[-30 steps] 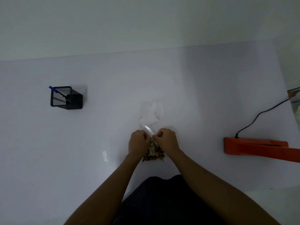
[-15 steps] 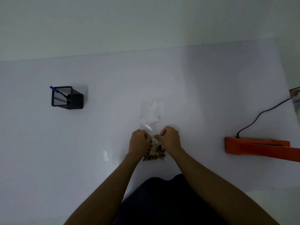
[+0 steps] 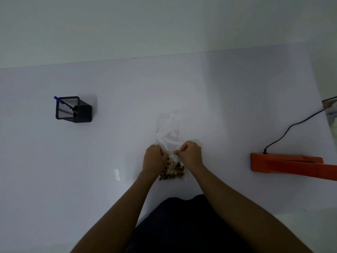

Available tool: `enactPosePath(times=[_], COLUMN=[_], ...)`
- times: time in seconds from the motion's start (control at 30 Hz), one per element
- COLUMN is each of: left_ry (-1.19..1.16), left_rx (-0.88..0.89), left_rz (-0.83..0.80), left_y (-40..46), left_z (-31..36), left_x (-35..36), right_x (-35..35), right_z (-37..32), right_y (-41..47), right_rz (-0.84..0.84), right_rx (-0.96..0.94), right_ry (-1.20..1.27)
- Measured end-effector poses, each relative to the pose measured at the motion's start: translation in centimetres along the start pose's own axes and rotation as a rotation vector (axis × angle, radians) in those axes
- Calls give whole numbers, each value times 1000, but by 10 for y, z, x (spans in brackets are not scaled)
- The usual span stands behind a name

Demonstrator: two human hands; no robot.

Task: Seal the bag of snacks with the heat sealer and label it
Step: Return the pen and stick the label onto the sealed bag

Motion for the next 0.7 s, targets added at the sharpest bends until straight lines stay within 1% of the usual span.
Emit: enactPosePath(times=[0.17, 0.3, 0.43, 0.57, 0.7], left_ry=[-36, 90, 1, -126, -140], left_rx=[-41, -44, -48, -75, -50], left_rz=[17, 58, 88, 81, 75], left_y=[-1, -6, -6, -2, 1], left_z=[-2, 3, 1, -7, -12], left_x=[-1, 4, 1, -6, -11], right_x=[0, -1, 0, -1, -2], right_z=[0, -1, 0, 1, -1], right_y=[-1, -2, 0, 0, -1], right_rz=[6, 14, 11, 7, 9], right_rx=[2, -11, -2, 11, 1], right_ry=[-1, 1, -4, -15, -4])
Point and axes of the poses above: each hand's wrist, its own y-axis towards the middle knuckle, its own x-axis out of the palm, z = x × y, the point moved 10 cm from there along y, towards the middle knuckle, and after that the axes turned 8 degrees about -z, right-handed, at the moved point
